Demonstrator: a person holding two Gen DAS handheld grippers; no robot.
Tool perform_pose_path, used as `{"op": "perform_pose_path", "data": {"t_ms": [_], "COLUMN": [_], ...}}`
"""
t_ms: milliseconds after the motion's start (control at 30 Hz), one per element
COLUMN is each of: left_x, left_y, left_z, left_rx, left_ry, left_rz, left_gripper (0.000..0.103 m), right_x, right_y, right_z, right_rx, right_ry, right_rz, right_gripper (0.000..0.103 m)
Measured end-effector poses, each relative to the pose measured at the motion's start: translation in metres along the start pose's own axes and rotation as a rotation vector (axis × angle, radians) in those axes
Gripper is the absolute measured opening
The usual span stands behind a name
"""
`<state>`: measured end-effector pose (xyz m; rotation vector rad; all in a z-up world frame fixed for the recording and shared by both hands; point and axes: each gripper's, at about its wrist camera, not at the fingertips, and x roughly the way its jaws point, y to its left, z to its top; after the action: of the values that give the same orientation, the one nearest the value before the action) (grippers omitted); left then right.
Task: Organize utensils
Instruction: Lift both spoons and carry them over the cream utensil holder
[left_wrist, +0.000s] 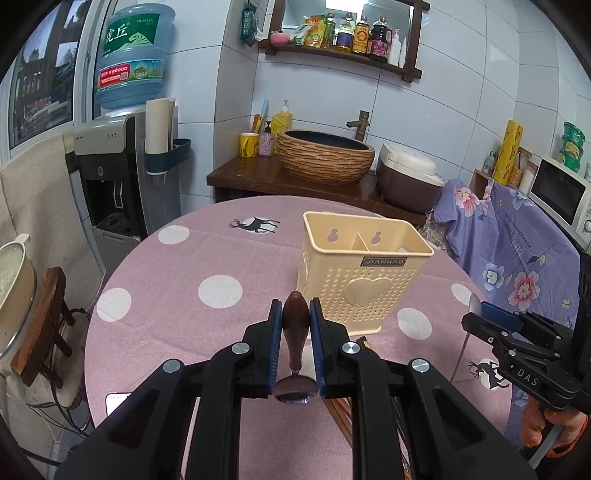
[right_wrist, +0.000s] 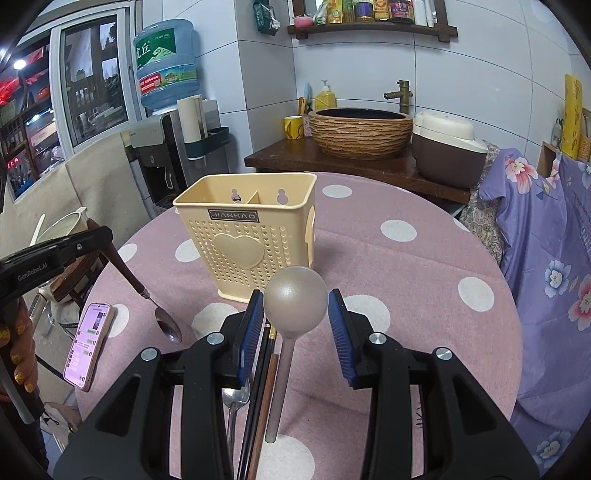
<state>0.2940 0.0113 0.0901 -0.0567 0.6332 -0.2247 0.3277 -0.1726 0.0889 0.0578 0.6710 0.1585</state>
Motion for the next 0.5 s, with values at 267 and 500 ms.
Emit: {"op": "perform_pose_path", "data": {"t_ms": [267, 500], "left_x": [-0.014, -0.047], "left_y": [-0.005, -0.021], "left_z": [0.025, 0.084], "left_rx": [0.022, 0.047], "left_ry": [-0.042, -0.165], "left_rz": [-0.024, -0.066], "left_gripper": [0.016, 0.016], "right_x": [-0.006, -0.03], "right_y": [0.002, 0.009], "right_z": [0.017, 0.079], "right_rx": [-0.004, -0.02], "right_ry": [-0.025, -0.15], "right_rz": [0.023, 0.019], "right_gripper": [0.037, 0.037]}}
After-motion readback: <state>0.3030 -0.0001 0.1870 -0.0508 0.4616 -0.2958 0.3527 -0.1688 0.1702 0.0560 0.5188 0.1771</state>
